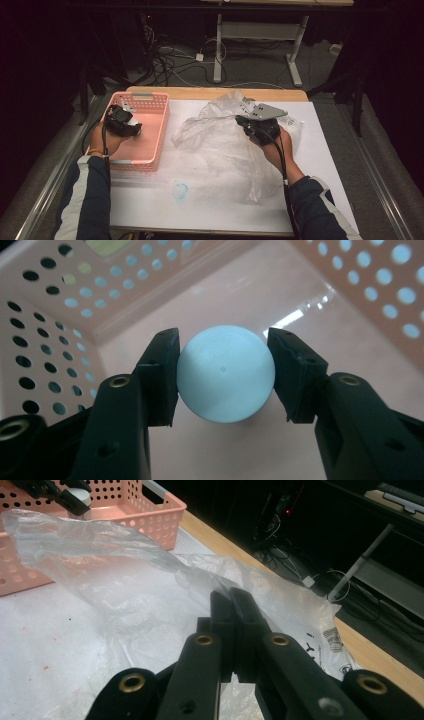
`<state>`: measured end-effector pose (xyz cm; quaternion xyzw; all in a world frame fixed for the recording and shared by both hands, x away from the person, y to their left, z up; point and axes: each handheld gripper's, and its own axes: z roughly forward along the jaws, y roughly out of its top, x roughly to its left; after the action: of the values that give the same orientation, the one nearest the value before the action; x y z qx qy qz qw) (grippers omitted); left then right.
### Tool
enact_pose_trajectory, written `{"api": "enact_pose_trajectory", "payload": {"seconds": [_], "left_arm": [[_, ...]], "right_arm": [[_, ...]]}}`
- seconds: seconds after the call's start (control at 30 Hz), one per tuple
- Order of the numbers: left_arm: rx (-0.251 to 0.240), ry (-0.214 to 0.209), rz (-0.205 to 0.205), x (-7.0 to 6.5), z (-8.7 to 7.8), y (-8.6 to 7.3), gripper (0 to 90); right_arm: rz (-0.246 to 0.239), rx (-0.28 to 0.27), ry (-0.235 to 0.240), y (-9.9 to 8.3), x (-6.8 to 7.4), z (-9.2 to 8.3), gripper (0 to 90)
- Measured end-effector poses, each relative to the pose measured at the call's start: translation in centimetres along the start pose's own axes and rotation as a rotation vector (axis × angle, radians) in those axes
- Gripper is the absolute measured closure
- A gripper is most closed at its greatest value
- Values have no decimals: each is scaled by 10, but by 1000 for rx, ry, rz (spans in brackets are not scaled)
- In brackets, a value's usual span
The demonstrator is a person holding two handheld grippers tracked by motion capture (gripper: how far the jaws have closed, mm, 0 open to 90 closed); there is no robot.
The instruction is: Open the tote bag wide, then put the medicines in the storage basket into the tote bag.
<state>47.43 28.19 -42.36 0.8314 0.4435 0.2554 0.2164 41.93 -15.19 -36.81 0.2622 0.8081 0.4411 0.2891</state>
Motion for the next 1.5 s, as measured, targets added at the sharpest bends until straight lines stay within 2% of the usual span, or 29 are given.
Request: {"api": "enact_pose_trajectory", "payload": {"seconds": [0.13,0.3,0.37,0.5,0.57,0.7,0.87,1.17,1.33,1.5], "left_arm": [[-69,-13,-9,-5,-8,3,480],[-146,-22,27,-18,-19,5,481],[-182,-29,34,-22,-25,6,481],[-237,-46,55,-33,-37,5,481],[-257,-56,67,-39,-41,3,481],[-310,-53,101,-48,-51,5,481],[-363,-89,116,-63,-64,8,481],[-442,-142,199,-97,-89,18,481],[-474,-177,245,-118,-94,24,481],[-498,-191,326,-144,-97,30,480]], "right_arm": [[3,3,2,-1,-1,0,900],[-6,-35,-37,0,-5,-7,900],[7,-43,-44,1,-8,-10,900],[4,-32,-40,0,-7,-9,900],[-19,-18,-49,-1,-5,-7,900],[-23,-12,-43,-2,-3,-3,900],[-30,-16,-36,-2,-4,-3,900],[-5,-8,-37,-5,-9,-3,900],[-9,-9,-34,-5,-8,-4,900],[-29,7,-24,-7,-3,-4,900]]}}
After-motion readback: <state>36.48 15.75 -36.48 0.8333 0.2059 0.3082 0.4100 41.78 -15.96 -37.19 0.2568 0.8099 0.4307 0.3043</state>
